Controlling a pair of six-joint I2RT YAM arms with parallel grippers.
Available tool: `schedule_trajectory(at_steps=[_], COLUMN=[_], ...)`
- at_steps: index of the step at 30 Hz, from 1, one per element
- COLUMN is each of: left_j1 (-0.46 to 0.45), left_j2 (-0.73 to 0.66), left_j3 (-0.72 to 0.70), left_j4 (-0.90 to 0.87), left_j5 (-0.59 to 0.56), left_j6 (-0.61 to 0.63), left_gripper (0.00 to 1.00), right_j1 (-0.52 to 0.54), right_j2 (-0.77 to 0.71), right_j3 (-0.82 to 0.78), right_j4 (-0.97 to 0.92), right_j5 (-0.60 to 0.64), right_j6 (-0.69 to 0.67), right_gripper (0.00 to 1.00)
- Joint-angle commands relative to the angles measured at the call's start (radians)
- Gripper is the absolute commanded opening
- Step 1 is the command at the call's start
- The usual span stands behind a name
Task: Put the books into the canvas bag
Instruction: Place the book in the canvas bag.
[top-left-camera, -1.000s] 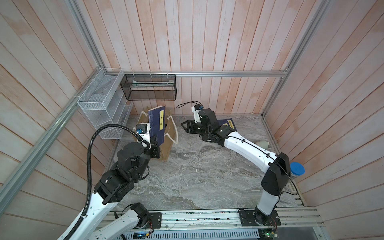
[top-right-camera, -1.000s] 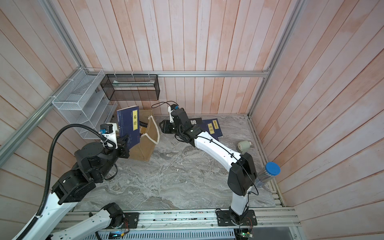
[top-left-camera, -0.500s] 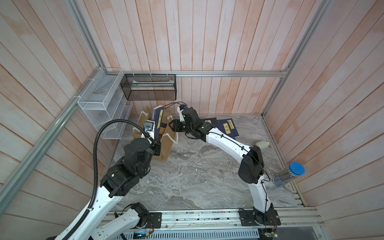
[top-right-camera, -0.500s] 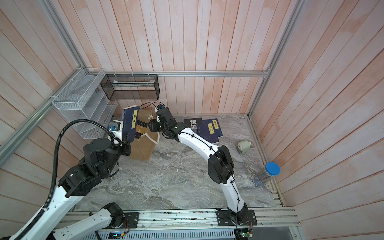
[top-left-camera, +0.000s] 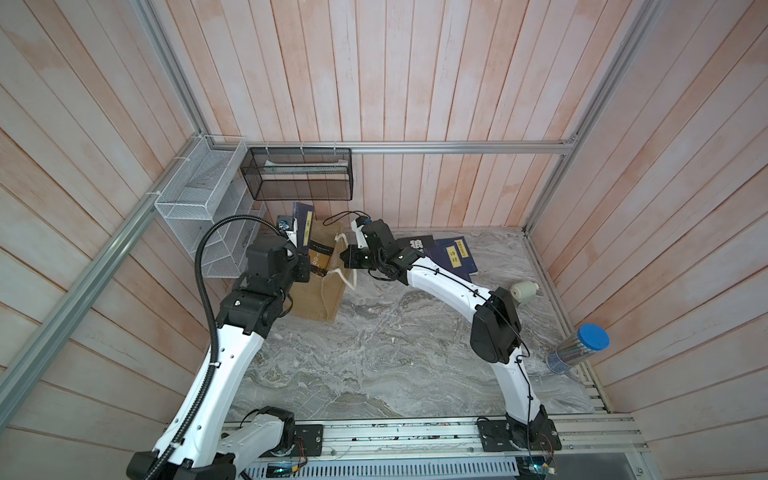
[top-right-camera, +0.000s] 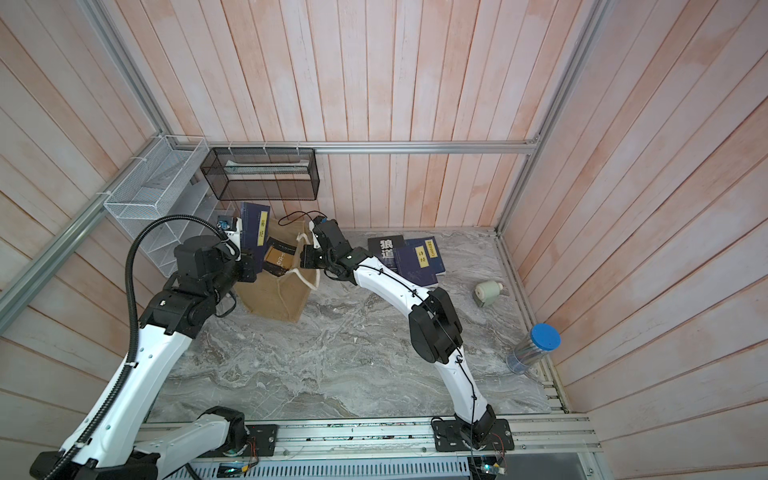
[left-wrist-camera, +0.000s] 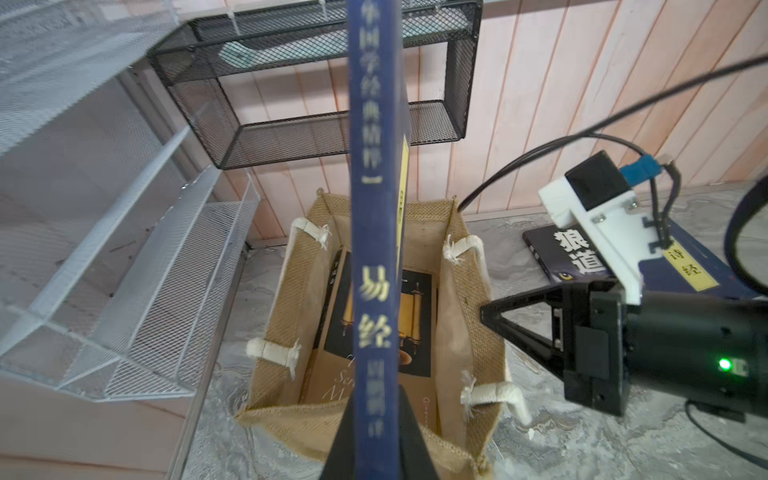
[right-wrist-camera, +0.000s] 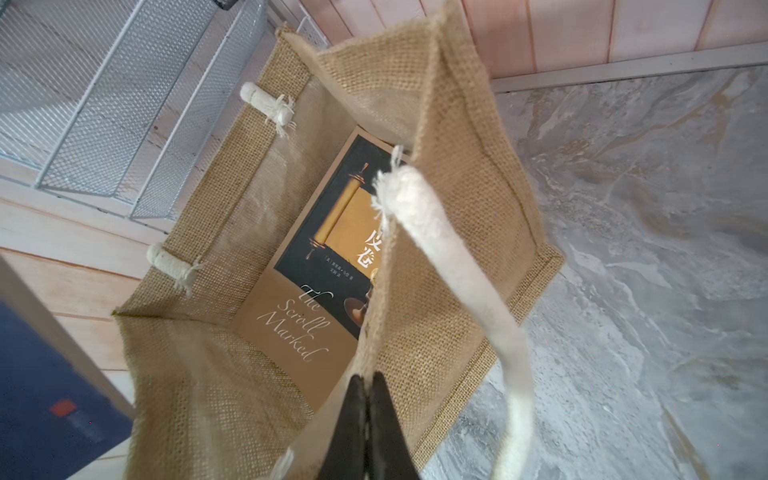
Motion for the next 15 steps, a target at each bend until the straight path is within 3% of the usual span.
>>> schedule_trajectory(at_steps=[1,15], left_j1=[0.032,0.118], left_j2=[0.063,0.139], left_j3=[0.082,0.15], left_j4=[0.001,0.125], left_j5=[0.173,0.346], left_j6=[0.003,-0.035], left_gripper=[0.0,0.0], right_j1=[-0.02,-0.036], right_j2=[-0.073,-0.107], right_j3=[-0.045,-0.056], right_j4=[0.064,0.055], right_j5=[-0.014,-0.005], right_j6=[0.002,-0.026], right_gripper=[0.0,0.0])
